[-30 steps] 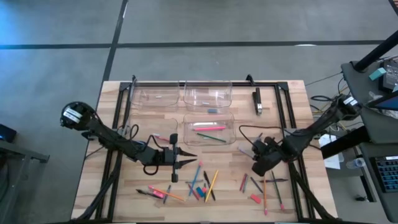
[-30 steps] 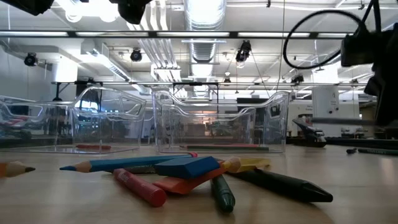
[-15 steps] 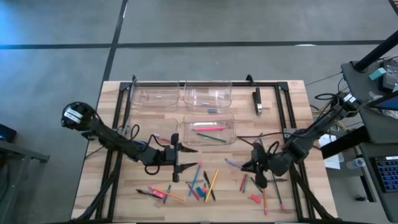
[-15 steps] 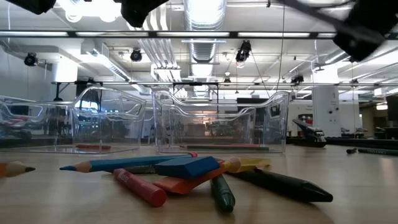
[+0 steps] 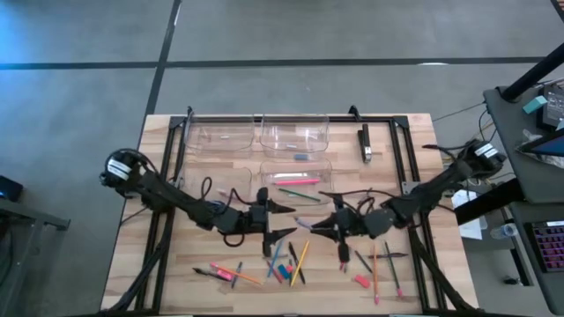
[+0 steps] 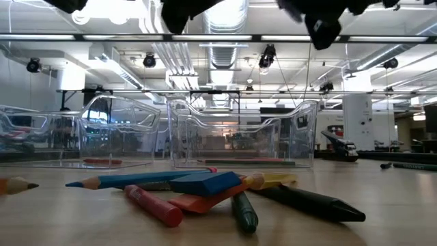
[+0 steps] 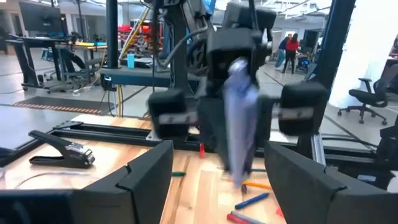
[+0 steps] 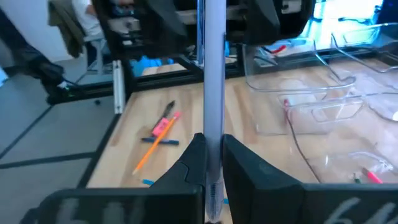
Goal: Sort crayons/erasers/pens/pencils in bins
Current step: Put the blue ball pen into the top left transparent bin
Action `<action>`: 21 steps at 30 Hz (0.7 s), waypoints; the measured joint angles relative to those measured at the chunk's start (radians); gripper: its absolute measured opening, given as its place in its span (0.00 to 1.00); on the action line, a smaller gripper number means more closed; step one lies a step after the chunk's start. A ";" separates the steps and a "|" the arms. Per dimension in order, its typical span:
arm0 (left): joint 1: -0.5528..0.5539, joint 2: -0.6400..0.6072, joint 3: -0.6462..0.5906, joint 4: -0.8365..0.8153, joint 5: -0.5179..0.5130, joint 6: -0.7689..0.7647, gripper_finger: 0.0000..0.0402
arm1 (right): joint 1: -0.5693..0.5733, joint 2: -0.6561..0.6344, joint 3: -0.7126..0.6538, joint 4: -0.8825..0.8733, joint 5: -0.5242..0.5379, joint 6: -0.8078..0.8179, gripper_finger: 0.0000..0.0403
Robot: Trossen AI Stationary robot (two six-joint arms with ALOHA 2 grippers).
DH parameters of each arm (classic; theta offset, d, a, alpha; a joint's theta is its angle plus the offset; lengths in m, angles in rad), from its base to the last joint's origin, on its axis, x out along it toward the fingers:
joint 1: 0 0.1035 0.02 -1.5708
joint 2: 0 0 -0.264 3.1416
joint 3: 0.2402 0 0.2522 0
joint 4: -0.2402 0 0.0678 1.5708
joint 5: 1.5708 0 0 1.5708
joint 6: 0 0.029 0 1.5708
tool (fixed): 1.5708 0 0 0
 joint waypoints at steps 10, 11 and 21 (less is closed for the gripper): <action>0.006 0.027 0.025 -0.007 0.017 -0.001 0.52 | -0.027 0.073 0.057 0.001 -0.047 -0.028 0.05; 0.007 0.027 0.025 -0.008 0.019 -0.002 0.49 | -0.029 0.071 0.058 0.004 -0.047 -0.029 0.05; 0.007 0.025 0.029 -0.005 0.040 -0.005 0.06 | -0.037 0.052 0.056 0.003 -0.041 -0.040 0.06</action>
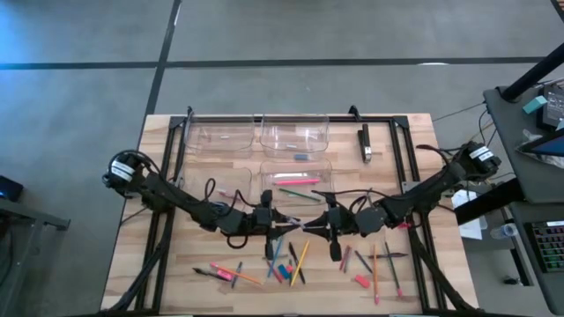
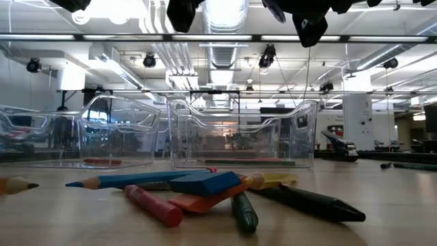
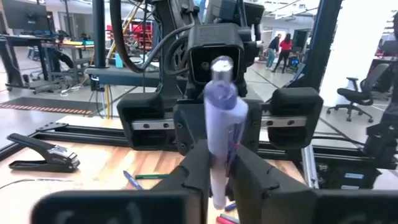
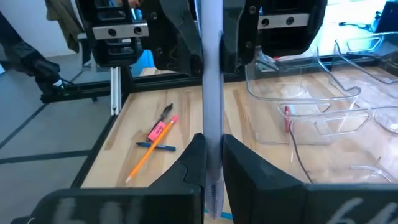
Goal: Sort crayons/erasers/pens/pencils in bins
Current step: Put the blue ball pen into the top left transparent bin
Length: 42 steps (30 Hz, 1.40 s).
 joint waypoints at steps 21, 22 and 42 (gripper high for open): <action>0.009 -0.106 0.010 -0.192 -0.027 0.018 0.06 | -0.005 -0.099 -0.001 -0.153 -0.007 0.001 0.49; 0.011 -0.134 0.009 -0.254 -0.046 0.028 0.06 | -0.005 -0.116 -0.001 -0.175 -0.007 0.001 0.52; 0.765 -0.457 0.098 -1.531 -0.079 0.088 0.06 | -0.004 -0.190 -0.008 -0.396 0.027 0.045 0.58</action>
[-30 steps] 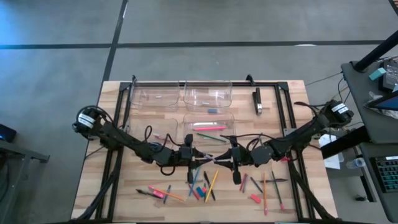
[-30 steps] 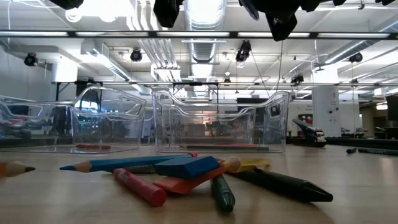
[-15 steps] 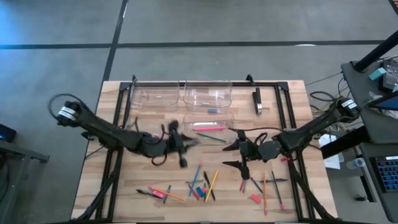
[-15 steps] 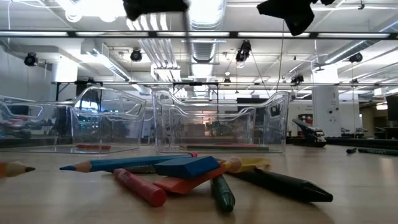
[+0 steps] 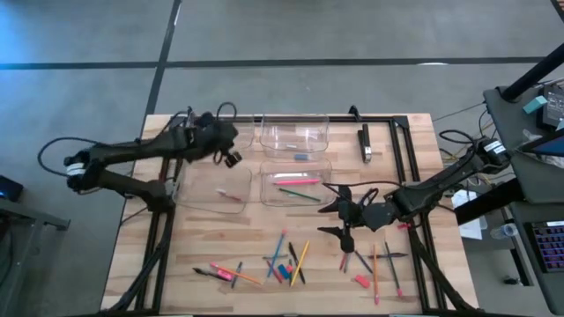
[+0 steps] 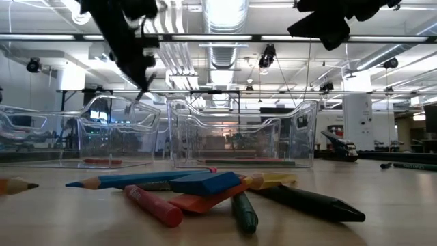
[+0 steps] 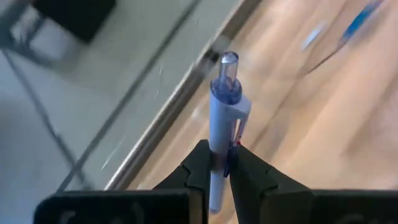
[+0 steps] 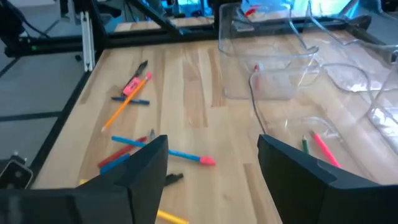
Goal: Sort crayons/erasers/pens/pencils in bins
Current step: Put the blue ball pen into the top left transparent bin, then put the left orange pencil into the bottom right transparent bin
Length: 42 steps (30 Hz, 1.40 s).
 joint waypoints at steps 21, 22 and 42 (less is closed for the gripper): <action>0.056 0.068 0.117 -0.175 0.058 0.149 0.52 | 0.000 -0.040 0.000 -0.098 0.023 -0.145 0.59; 0.017 0.052 0.135 -0.193 0.079 0.139 0.52 | 0.000 -0.049 0.000 -0.111 0.023 -0.137 0.59; -1.129 0.284 0.315 -0.289 0.025 -0.662 0.53 | 0.062 -0.088 0.000 -0.136 0.020 0.007 0.59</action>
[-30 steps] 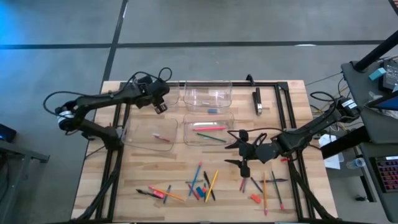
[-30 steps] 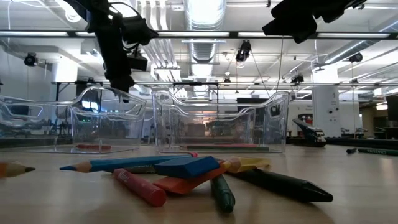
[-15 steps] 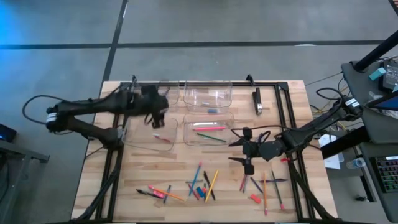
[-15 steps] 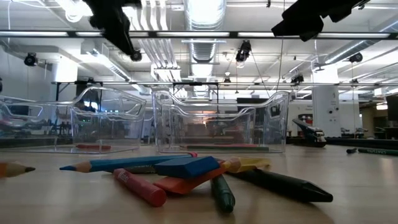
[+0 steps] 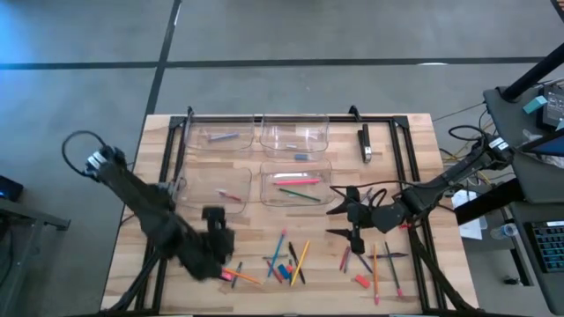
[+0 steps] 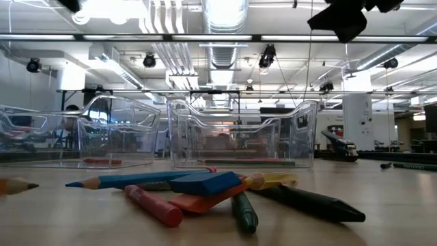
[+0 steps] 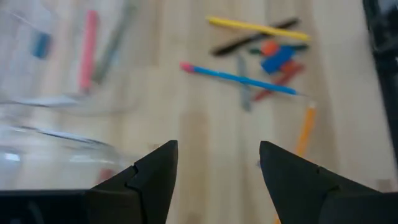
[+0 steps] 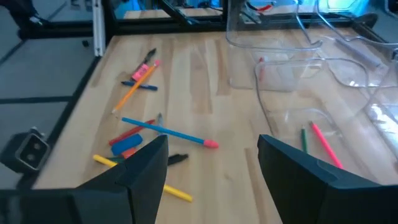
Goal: Sort crayons/erasers/pens/pencils in bins
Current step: Put the left orange pencil into the bottom right transparent bin
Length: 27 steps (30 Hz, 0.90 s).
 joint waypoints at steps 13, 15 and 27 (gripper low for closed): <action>-0.042 0.291 0.024 0.253 0.070 -0.049 0.53 | 0.041 0.001 0.000 0.069 0.001 0.003 0.59; -0.038 0.318 0.024 0.289 0.087 -0.049 0.53 | 0.049 0.001 0.000 0.070 0.001 0.003 0.59; -0.018 0.427 0.022 0.415 0.124 -0.015 0.53 | 0.054 0.001 0.000 0.074 0.001 0.001 0.59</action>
